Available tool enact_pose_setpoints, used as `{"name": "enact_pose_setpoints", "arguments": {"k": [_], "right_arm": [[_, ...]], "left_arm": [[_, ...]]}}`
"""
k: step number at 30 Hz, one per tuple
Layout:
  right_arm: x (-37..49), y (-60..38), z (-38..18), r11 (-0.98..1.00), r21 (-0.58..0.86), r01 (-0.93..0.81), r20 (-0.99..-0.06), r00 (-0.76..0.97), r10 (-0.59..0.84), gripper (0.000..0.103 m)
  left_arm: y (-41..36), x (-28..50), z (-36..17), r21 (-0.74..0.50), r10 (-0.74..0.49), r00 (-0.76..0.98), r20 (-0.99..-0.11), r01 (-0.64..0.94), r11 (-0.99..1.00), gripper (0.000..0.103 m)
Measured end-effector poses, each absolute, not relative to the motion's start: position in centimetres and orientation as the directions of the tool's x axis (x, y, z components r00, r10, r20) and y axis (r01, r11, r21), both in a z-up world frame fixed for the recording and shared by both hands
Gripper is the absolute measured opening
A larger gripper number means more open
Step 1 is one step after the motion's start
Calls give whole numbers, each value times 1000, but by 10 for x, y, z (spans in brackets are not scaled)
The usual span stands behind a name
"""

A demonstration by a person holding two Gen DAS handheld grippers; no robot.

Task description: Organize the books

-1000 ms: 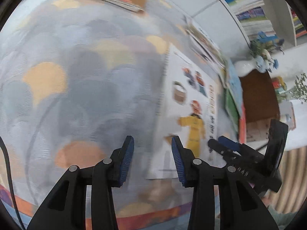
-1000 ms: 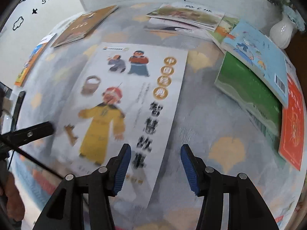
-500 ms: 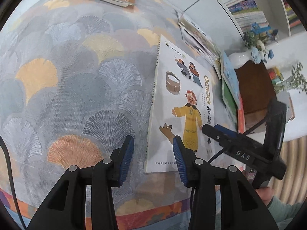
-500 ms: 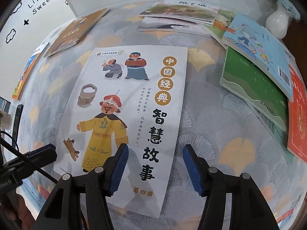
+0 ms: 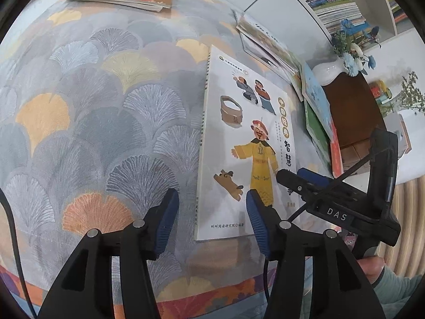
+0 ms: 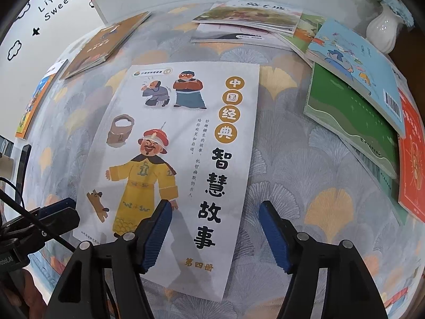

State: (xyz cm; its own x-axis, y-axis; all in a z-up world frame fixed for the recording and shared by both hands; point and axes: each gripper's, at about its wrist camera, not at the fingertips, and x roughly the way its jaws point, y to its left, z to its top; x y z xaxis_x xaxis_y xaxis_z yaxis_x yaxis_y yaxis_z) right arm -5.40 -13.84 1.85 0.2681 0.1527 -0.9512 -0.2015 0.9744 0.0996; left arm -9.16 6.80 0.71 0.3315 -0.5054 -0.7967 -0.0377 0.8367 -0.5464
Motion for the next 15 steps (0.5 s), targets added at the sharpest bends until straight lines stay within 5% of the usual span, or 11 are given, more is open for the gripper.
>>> {"name": "enact_pose_setpoints", "arguments": {"k": [9, 15], "right_arm": [[-66, -142, 20, 977, 122, -173, -951, 262, 165, 66], [-73, -140, 23, 972, 141, -186, -944, 271, 189, 48]], "left_arm": [[71, -89, 7, -558, -515, 334, -789, -42, 829, 51], [69, -88, 8, -551, -509, 335, -793, -38, 834, 51]]}}
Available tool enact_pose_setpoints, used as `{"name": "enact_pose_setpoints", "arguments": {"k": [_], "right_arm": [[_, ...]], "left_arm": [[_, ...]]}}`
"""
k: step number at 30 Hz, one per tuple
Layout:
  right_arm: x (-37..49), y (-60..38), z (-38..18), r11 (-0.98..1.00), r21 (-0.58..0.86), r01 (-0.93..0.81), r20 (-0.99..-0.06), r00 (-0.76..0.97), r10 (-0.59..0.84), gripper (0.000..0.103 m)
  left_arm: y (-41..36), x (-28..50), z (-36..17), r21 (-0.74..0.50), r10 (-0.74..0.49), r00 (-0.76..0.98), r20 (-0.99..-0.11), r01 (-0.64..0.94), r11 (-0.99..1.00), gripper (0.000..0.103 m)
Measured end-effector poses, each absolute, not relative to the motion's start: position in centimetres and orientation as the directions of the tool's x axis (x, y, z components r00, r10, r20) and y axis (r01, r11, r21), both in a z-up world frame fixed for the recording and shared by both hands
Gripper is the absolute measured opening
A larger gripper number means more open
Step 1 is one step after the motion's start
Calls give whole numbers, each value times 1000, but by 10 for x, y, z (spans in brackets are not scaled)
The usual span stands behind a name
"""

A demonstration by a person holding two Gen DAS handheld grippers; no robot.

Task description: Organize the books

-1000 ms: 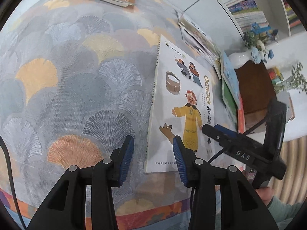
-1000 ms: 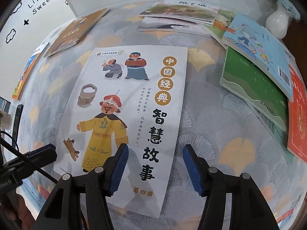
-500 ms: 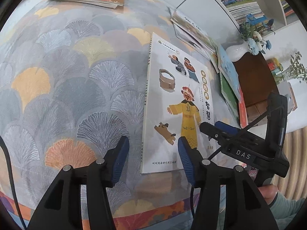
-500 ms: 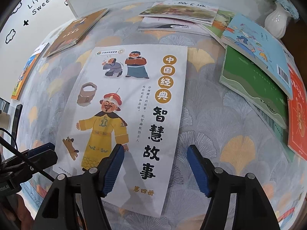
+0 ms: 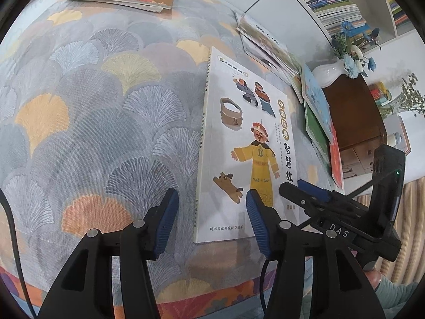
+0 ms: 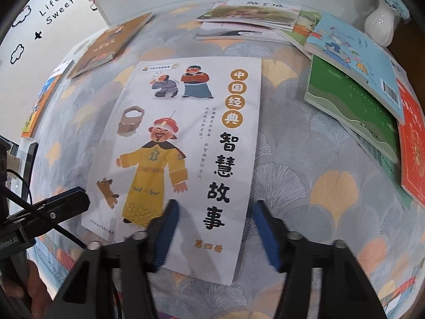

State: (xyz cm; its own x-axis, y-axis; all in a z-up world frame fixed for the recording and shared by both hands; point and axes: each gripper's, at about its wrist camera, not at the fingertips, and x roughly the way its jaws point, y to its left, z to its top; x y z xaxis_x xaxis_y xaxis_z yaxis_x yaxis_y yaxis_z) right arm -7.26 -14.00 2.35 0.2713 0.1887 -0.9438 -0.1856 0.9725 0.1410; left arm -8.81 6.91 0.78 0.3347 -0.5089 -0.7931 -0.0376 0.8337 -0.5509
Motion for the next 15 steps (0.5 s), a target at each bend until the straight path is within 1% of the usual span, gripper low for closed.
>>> {"name": "enact_pose_setpoints", "arguments": {"k": [5, 10, 15], "right_arm": [[-75, -146, 26, 973, 170, -159, -936, 283, 210, 45], [-78, -154, 25, 975, 174, -137, -937, 282, 207, 44], [-84, -167, 27, 972, 214, -99, -935, 267, 233, 44]], "left_arm": [[68, -86, 9, -548, -509, 332, -794, -29, 836, 51], [58, -82, 9, -574, -544, 308, -780, -8, 819, 51], [46, -80, 12, -532, -515, 294, -805, 25, 846, 51]]}}
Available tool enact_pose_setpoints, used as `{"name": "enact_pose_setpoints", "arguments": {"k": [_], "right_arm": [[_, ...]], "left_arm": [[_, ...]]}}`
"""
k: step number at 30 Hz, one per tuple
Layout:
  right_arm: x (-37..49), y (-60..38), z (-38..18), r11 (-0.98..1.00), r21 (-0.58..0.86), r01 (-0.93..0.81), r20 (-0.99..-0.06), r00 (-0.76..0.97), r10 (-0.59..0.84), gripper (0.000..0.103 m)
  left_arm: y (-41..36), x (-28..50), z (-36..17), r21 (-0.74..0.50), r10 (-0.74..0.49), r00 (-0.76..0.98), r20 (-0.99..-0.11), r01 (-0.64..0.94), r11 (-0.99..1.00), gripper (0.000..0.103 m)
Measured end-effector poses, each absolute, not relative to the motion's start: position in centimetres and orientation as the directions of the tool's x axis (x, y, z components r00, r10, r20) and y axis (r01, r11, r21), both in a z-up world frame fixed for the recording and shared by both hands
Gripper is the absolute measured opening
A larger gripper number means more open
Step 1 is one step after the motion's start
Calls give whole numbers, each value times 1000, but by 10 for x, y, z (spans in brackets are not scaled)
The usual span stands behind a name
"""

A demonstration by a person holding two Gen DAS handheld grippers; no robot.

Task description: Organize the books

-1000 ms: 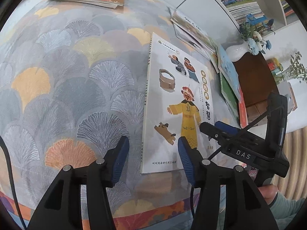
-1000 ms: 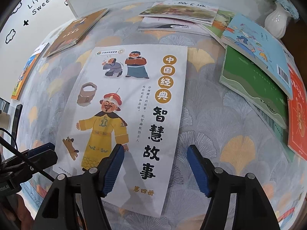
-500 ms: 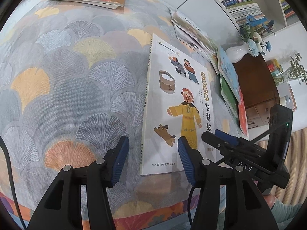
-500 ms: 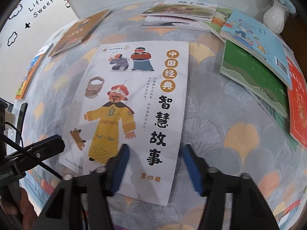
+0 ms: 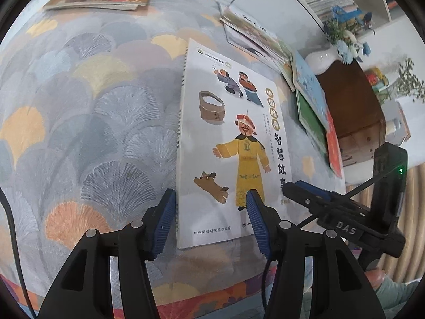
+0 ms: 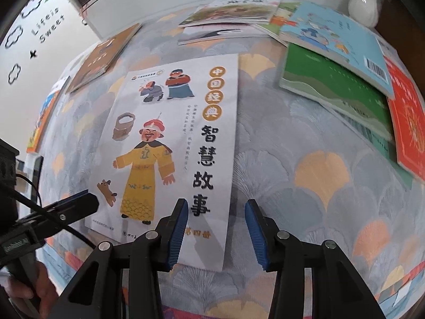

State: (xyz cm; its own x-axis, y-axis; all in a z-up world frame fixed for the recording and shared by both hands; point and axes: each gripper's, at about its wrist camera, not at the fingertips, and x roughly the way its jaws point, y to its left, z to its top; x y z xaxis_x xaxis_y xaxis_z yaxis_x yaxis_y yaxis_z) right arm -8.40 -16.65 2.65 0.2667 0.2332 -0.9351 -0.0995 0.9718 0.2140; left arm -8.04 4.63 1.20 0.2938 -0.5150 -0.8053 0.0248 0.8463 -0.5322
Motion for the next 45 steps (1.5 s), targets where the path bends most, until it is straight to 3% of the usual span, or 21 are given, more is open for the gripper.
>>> {"name": "enact_pose_setpoints", "arguments": {"k": [7, 9, 11, 13, 20, 25, 28, 32, 37, 45], "right_arm": [[-93, -166, 25, 963, 243, -115, -933, 246, 264, 44], [-94, -162, 25, 961, 245, -127, -931, 245, 270, 46], [-94, -162, 23, 964, 239, -120, -934, 244, 262, 46], [-91, -168, 23, 953, 285, -100, -924, 234, 301, 46], [-87, -185, 17, 906, 423, -12, -885, 211, 415, 46], [-91, -178, 15, 906, 422, -8, -884, 218, 414, 49], [-92, -182, 15, 904, 428, -7, -881, 218, 419, 52], [-85, -187, 14, 887, 461, 7, -873, 182, 452, 53], [-74, -225, 14, 774, 624, 108, -778, 176, 603, 55], [-52, -240, -19, 534, 807, 250, -581, 179, 794, 56]], "left_arm": [[49, -75, 12, -569, -551, 276, -787, 17, 822, 51], [57, -75, 14, -682, -653, 289, -700, 2, 731, 51], [71, -74, 21, -830, -786, 320, -529, -3, 558, 51], [75, -72, 26, -858, -810, 332, -483, 6, 514, 51], [68, -67, 15, -845, -793, 332, -511, -27, 534, 51], [47, -63, -1, -723, -690, 267, -673, -39, 690, 28], [32, -61, -2, -704, -683, 241, -690, -5, 710, 24], [24, -51, 6, -827, -807, 227, -546, 8, 562, 24], [34, -41, 10, -929, -898, 241, -368, -43, 369, 24], [42, -40, -9, -965, -930, 277, -240, -175, 197, 24]]}}
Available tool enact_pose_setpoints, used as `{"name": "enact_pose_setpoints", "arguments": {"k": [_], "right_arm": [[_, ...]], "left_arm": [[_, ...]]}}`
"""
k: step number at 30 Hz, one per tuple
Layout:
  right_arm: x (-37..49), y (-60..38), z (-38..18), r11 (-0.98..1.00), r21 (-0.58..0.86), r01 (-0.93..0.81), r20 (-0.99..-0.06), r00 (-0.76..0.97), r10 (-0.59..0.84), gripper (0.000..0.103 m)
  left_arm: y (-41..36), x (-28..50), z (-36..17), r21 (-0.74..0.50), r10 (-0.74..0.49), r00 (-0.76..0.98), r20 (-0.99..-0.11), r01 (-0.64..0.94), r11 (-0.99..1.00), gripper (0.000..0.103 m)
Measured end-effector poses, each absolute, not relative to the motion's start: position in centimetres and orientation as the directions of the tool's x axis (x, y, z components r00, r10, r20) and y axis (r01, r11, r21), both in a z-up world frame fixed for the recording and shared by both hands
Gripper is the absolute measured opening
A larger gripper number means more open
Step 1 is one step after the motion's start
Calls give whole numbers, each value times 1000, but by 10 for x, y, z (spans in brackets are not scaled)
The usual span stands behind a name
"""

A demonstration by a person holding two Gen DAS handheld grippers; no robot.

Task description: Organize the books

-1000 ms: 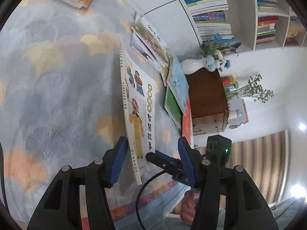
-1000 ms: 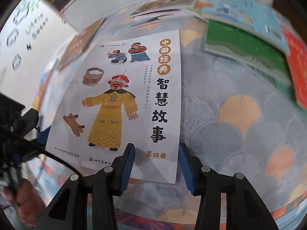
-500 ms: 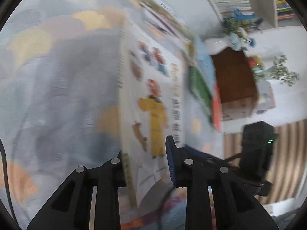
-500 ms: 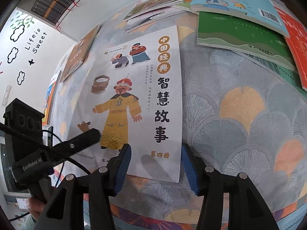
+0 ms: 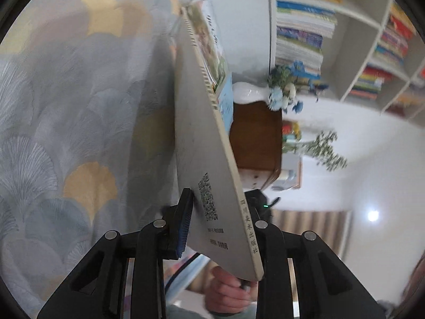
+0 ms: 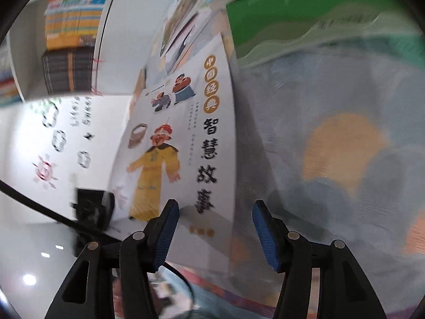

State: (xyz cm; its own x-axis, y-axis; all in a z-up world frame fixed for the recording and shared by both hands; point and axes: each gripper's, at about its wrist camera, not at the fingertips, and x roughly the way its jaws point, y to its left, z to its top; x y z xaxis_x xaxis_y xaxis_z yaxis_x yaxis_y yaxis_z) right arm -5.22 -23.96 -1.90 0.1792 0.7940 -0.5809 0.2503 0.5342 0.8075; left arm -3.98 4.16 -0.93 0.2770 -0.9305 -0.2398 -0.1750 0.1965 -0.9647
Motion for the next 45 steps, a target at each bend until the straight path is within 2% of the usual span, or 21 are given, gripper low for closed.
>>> {"name": "enact_pose_setpoints", "arguments": {"k": [3, 6, 7, 8, 11, 15, 20, 26, 32, 36, 40, 45], "right_arm": [[-45, -232, -32, 434, 851, 296, -496, 185, 848, 56], [-41, -221, -32, 407, 864, 297, -469, 182, 864, 53], [-40, -218, -28, 432, 857, 280, -489, 184, 853, 46], [-40, -215, -22, 475, 842, 257, -526, 186, 830, 42], [-38, -204, 5, 665, 737, 124, -675, 185, 714, 40], [-41, -178, 39, 823, 565, -53, -795, 234, 560, 40], [-47, -151, 72, 881, 414, -229, -831, 300, 469, 40], [-47, -132, 117, 864, 371, -341, -791, 372, 486, 40], [-14, -81, 155, 816, 342, -465, -732, 413, 542, 40], [27, -42, 152, 783, 359, -508, -724, 378, 577, 41], [71, 5, 131, 766, 366, -529, -764, 300, 572, 42], [118, 43, 97, 778, 372, -506, -802, 247, 544, 43]], "left_arm": [[48, -42, -17, -966, -933, 297, -204, -215, 143, 24], [49, -40, -13, -956, -923, 281, -264, -204, 211, 24], [45, -37, -8, -941, -908, 264, -324, -188, 281, 24], [41, -37, -2, -909, -877, 244, -414, -156, 386, 24], [23, -39, 19, -778, -754, 227, -617, -33, 627, 24], [4, -44, 44, -611, -615, 269, -741, 108, 784, 24], [13, -53, 78, -547, -572, 376, -730, 182, 817, 24], [45, -53, 113, -586, -583, 479, -656, 162, 794, 24], [89, -32, 146, -554, -500, 611, -613, 118, 824, 24], [125, -9, 142, -529, -436, 649, -623, 61, 847, 24], [161, 24, 113, -526, -373, 656, -656, -43, 849, 24], [189, 57, 84, -530, -348, 649, -677, -101, 842, 24]]}}
